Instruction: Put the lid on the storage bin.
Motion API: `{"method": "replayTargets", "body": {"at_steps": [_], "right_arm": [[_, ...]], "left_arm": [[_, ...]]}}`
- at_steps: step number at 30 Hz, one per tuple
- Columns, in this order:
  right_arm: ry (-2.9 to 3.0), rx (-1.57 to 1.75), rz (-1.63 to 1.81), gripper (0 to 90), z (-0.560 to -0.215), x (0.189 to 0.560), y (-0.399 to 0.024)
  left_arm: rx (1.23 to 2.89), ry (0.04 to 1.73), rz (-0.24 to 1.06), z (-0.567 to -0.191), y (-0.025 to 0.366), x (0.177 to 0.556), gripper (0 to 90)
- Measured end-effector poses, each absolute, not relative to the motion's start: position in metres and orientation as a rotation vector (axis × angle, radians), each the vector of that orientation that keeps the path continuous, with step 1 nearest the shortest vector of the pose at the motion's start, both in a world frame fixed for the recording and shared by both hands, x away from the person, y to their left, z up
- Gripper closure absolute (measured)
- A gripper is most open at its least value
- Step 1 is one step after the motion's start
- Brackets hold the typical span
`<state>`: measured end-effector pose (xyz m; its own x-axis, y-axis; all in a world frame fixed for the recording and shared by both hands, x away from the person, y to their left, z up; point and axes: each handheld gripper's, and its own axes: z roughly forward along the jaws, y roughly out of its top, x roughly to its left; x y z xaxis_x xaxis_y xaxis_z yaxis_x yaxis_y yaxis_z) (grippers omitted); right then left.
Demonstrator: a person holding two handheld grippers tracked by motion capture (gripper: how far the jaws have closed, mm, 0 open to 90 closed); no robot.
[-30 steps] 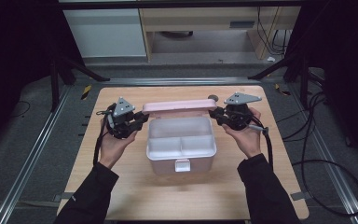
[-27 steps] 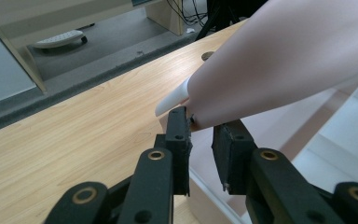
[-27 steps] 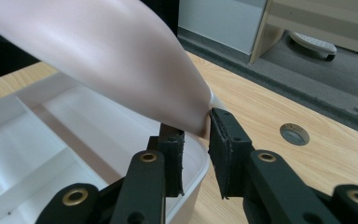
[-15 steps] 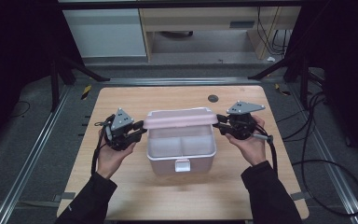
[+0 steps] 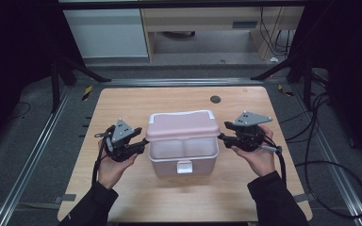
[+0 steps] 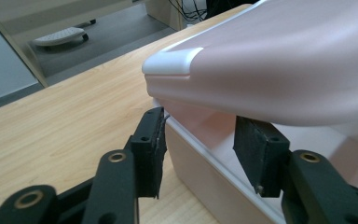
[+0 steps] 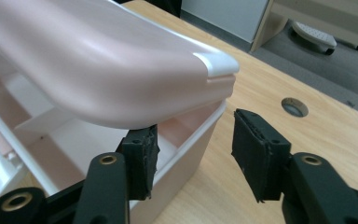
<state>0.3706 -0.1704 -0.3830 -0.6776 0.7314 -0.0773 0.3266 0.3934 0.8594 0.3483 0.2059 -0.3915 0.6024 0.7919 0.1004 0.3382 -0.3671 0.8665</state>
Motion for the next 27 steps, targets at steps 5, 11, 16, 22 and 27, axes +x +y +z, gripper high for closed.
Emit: {"method": "replayTargets", "body": {"at_steps": [5,11,16,22,27], "right_arm": [[2.236,0.915,1.194,47.0,-0.388,0.365,-0.171],[2.251,0.916,1.176,43.2,-0.389,0.356,-0.173],[2.266,0.926,1.161,40.3,-0.392,0.350,-0.176],[2.249,0.964,1.160,37.5,-0.395,0.344,-0.192],[2.202,1.027,1.154,34.2,-0.397,0.349,-0.210]], "left_arm": [[1.970,0.897,0.658,-0.396,0.204,0.344,51.0],[1.967,0.901,0.624,-0.401,0.209,0.335,49.9],[1.959,0.914,0.626,-0.402,0.218,0.327,49.2],[1.928,0.961,0.632,-0.403,0.235,0.328,48.5],[1.918,1.055,0.640,-0.414,0.254,0.337,47.5]]}}
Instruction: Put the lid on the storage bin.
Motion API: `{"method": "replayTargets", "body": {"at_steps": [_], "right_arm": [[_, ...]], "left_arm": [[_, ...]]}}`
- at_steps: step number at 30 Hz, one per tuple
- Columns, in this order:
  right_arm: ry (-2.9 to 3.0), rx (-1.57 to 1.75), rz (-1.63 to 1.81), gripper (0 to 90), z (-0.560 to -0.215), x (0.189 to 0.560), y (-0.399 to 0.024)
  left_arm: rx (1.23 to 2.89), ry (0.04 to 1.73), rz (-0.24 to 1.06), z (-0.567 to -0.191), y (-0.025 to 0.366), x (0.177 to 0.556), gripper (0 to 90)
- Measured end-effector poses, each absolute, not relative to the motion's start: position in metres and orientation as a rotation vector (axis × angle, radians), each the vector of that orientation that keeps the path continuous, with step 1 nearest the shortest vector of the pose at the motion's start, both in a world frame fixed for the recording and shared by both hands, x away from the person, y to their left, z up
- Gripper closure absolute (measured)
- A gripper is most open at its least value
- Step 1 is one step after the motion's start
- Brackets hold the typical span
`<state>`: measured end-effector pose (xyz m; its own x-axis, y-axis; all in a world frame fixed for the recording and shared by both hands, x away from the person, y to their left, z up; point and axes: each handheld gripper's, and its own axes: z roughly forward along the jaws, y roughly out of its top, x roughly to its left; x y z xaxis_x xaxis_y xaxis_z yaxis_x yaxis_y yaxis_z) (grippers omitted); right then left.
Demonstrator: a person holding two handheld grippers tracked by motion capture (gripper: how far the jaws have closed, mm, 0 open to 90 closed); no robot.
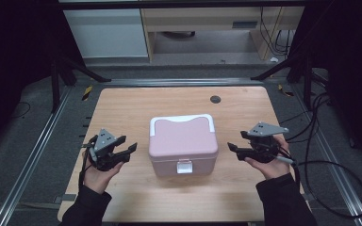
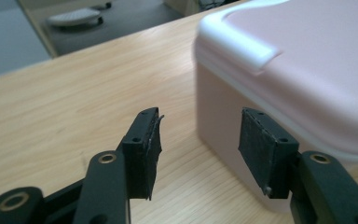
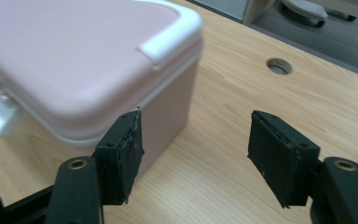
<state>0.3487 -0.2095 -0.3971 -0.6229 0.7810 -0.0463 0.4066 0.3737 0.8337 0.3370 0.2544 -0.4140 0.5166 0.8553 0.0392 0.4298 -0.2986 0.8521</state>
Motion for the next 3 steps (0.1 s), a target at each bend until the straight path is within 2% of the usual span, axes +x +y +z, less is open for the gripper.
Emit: {"method": "replayTargets", "body": {"at_steps": [3], "right_arm": [[2.180,1.089,1.123,31.4,-0.4058,0.3549,-0.2208]], "left_arm": [[1.935,1.118,0.641,-0.4258,0.2658,0.3454,46.0]]}}
